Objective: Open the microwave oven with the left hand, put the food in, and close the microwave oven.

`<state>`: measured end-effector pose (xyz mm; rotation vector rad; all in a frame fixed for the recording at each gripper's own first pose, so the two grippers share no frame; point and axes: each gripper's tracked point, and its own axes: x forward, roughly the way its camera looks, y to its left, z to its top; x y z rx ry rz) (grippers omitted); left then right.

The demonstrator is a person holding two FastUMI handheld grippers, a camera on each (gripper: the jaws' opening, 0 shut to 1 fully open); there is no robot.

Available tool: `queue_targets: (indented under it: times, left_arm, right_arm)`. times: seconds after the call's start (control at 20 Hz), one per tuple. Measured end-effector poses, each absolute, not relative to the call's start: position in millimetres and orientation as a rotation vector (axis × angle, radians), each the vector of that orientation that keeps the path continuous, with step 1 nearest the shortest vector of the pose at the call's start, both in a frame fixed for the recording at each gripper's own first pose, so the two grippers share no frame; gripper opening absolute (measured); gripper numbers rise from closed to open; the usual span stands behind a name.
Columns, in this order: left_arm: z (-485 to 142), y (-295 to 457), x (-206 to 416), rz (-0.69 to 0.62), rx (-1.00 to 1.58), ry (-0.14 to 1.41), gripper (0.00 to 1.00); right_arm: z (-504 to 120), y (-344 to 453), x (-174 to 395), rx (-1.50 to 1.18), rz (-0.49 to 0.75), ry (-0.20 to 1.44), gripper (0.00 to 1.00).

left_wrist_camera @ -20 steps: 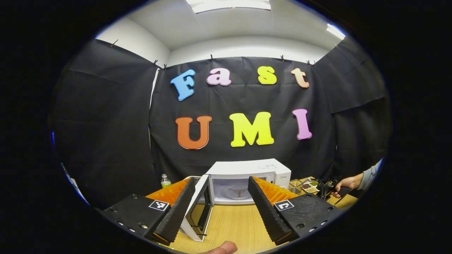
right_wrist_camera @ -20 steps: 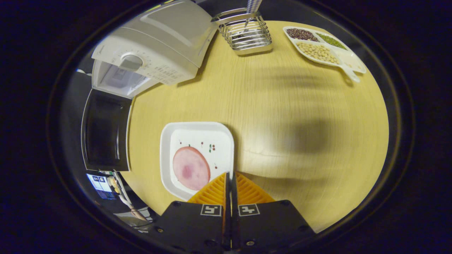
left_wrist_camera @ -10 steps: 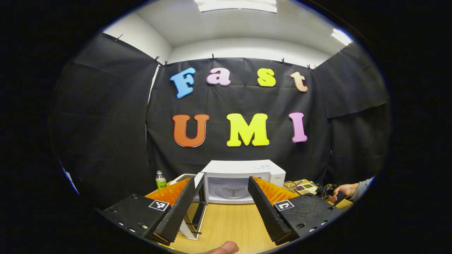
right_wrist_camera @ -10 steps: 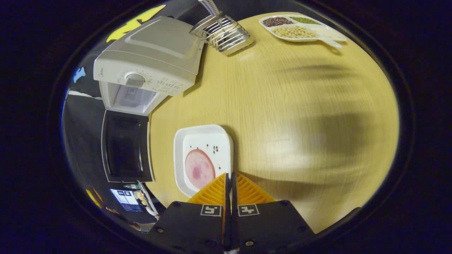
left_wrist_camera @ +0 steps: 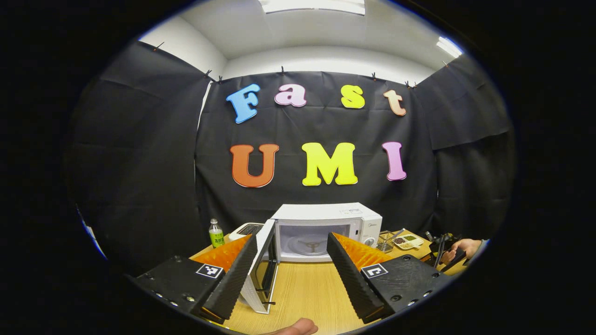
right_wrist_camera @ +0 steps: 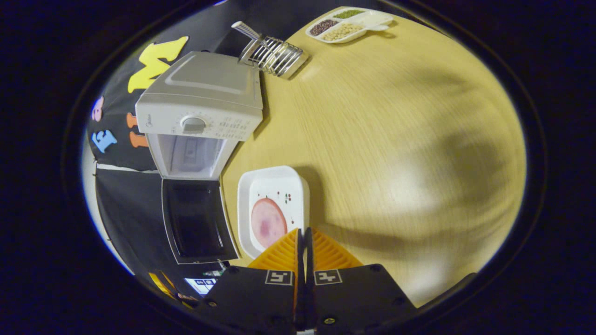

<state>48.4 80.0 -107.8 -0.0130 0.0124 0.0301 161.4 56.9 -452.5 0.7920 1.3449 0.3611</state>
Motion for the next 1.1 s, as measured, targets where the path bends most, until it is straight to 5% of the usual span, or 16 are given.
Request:
queue_targets:
  times: [0.55, 1.1]
  left_arm:
    - [-112.7, 133.6, 25.6, 0.06, -0.042, 0.024, 0.92]
    - [-102.2, 171.1, 6.0, 0.122, -0.035, -0.021, 0.91]
  right_arm:
    - [-395.9, 185.0, 165.3, 0.875, 0.315, 1.192, 0.04]
    - [-377.1, 294.2, 230.5, 1.016, 0.121, 0.983, 0.04]
